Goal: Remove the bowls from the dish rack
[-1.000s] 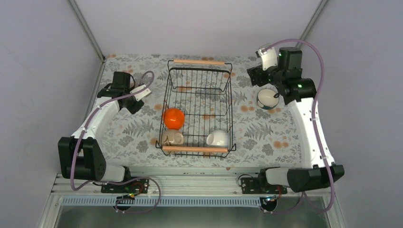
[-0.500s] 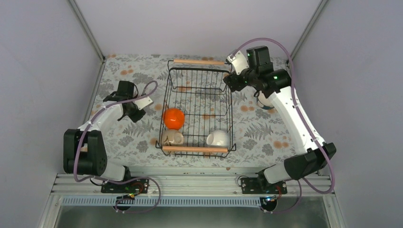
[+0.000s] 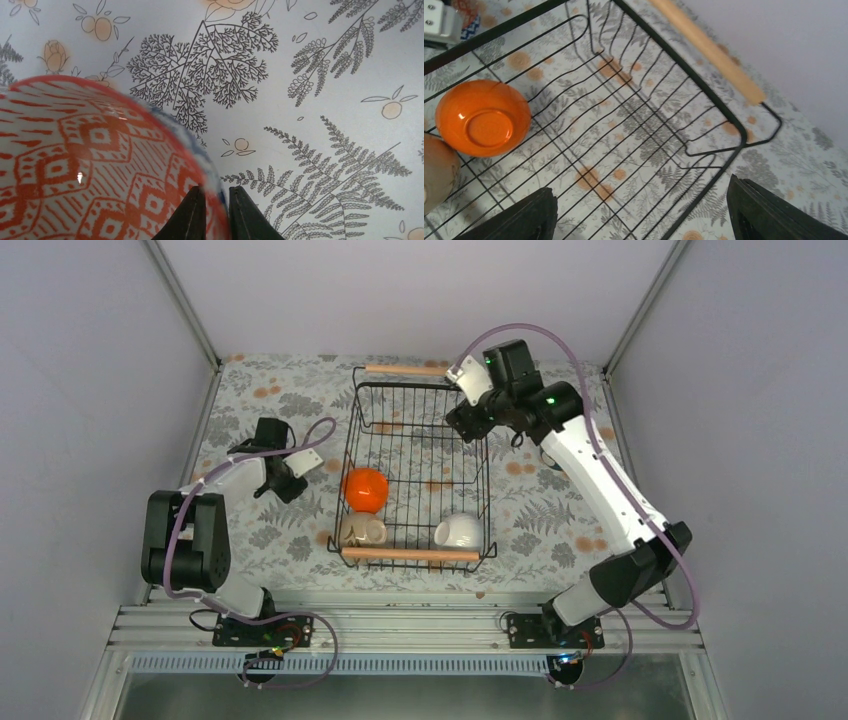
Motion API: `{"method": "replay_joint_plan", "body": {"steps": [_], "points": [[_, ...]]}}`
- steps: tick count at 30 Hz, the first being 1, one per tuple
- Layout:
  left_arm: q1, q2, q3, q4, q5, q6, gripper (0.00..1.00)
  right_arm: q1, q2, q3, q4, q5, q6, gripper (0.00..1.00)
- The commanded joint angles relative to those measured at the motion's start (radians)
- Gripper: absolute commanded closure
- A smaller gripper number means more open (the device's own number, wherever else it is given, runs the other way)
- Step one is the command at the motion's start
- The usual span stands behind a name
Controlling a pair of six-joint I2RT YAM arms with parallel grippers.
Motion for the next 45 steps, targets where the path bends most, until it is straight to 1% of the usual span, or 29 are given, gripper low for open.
{"method": "replay_joint_plan", "body": {"steps": [1, 6, 9, 10, 12, 14, 17, 20, 22, 25, 27, 30, 35, 40, 45], "points": [[0.005, -0.007, 0.004, 0.014, 0.005, -0.011, 0.79, 0.048, 0.049, -0.010, -0.032, -0.005, -0.024, 0.17], [0.004, -0.044, 0.028, -0.072, 0.042, -0.013, 0.50, 0.095, 0.115, 0.003, -0.060, -0.036, -0.037, 0.16], [0.004, -0.073, 0.070, -0.126, 0.052, -0.027, 0.37, 0.117, 0.137, 0.012, -0.061, -0.057, -0.035, 0.14], [0.005, -0.090, 0.082, -0.145, 0.061, -0.033, 0.32, 0.124, 0.170, 0.016, -0.060, -0.068, -0.035, 0.13], [0.004, -0.138, 0.124, -0.187, 0.088, -0.050, 0.25, 0.139, 0.195, 0.022, -0.061, -0.087, -0.035, 0.12], [0.004, -0.181, 0.178, -0.230, 0.132, -0.082, 0.21, 0.162, 0.214, 0.022, -0.055, -0.100, -0.037, 0.10], [0.003, -0.240, 0.244, -0.261, 0.213, -0.151, 0.16, 0.197, 0.242, 0.008, -0.028, -0.101, -0.040, 0.10], [-0.007, -0.279, 0.280, -0.256, 0.265, -0.222, 0.11, 0.234, 0.262, -0.021, 0.045, -0.056, -0.030, 0.09], [-0.018, -0.297, 0.290, -0.245, 0.286, -0.256, 0.08, 0.250, 0.268, -0.043, 0.111, -0.042, -0.017, 0.06], [-0.048, -0.303, 0.291, -0.218, 0.304, -0.304, 0.04, 0.285, 0.287, -0.062, 0.170, -0.013, -0.013, 0.03], [-0.076, -0.287, 0.288, -0.196, 0.293, -0.328, 0.00, 0.306, 0.300, -0.076, 0.210, 0.013, -0.014, 0.01], [-0.117, -0.247, 0.280, -0.158, 0.256, -0.349, 0.00, 0.327, 0.330, -0.087, 0.258, 0.045, -0.015, 0.00], [-0.175, -0.173, 0.309, -0.145, 0.176, -0.351, 0.00, 0.346, 0.382, -0.096, 0.330, 0.102, -0.004, 0.00], [-0.192, -0.161, 0.296, -0.129, 0.143, -0.362, 0.00, 0.349, 0.417, -0.106, 0.388, 0.109, 0.007, 0.00], [-0.196, -0.171, 0.270, -0.122, 0.137, -0.371, 0.00, 0.349, 0.440, -0.087, 0.399, 0.091, 0.021, 0.00]]}}
